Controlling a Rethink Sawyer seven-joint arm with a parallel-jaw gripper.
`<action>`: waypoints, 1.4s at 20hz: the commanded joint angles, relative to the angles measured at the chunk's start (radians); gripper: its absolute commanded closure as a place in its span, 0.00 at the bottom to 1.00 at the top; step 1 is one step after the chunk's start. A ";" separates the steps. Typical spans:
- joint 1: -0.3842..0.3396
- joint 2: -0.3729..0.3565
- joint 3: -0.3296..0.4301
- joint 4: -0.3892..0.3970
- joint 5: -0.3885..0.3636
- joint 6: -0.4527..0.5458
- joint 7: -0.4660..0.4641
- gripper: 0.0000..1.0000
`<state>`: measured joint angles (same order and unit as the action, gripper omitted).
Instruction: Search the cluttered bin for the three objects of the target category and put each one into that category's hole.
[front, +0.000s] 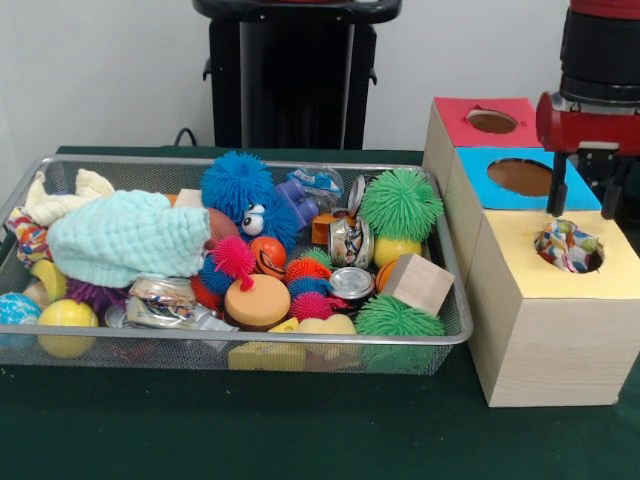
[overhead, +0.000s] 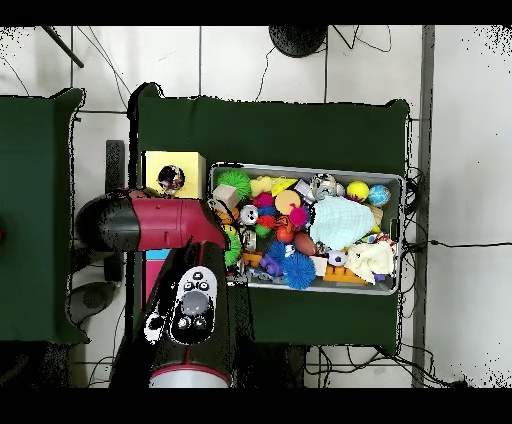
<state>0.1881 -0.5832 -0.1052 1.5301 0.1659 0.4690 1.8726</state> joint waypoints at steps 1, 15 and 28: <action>0.040 -0.032 -0.032 0.097 0.009 0.128 0.220 0.00; 0.133 -0.013 -0.173 0.078 -0.001 -0.066 0.281 0.00; 0.122 0.009 -0.155 0.114 0.039 -0.107 0.242 1.00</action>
<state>0.3410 -0.6231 -0.2961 1.5309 0.1671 0.3751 1.8739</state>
